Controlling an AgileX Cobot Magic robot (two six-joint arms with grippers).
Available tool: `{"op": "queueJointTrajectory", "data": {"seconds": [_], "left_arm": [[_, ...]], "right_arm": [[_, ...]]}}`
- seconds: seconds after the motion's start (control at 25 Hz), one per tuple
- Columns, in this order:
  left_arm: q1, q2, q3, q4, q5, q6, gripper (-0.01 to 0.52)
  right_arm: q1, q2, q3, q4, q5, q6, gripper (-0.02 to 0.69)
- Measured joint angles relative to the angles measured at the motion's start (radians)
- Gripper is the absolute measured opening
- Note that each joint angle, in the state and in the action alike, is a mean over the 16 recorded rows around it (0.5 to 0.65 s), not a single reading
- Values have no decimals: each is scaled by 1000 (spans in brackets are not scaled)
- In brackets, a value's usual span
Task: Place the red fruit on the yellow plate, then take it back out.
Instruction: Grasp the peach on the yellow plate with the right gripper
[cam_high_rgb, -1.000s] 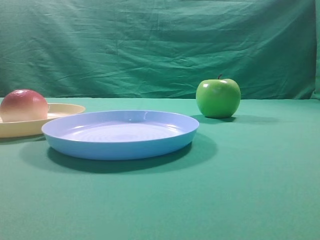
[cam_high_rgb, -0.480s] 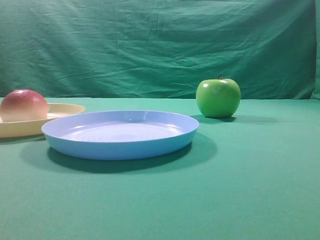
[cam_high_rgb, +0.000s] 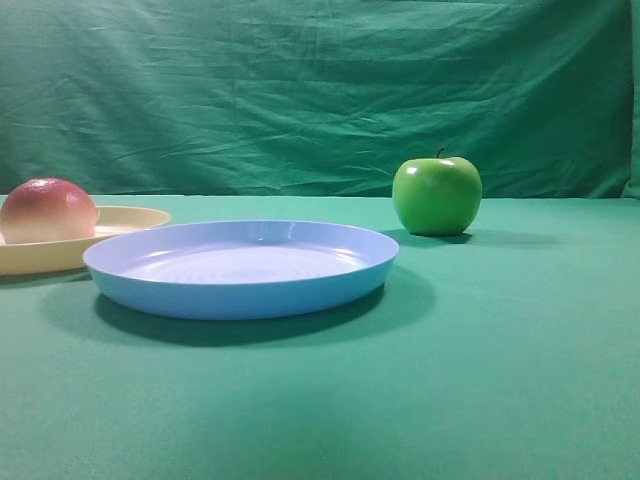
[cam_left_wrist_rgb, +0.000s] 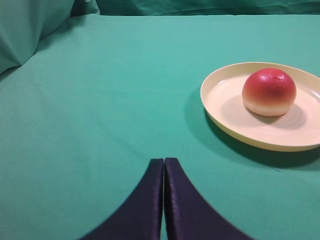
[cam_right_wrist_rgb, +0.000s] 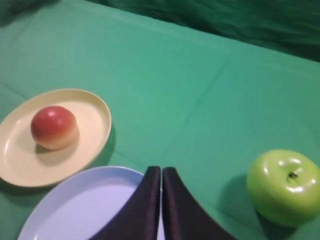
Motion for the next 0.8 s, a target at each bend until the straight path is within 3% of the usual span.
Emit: {"op": "queueJointTrajectory", "data": {"seconds": [0.28,0.8], "left_arm": [[0,0,0,0,0,0,0],[0,0,0,0,0,0,0]], "right_arm": [[43,104,-96,-3,-9,3,0],[117,364,-509,-21,424,-178,6]]}}
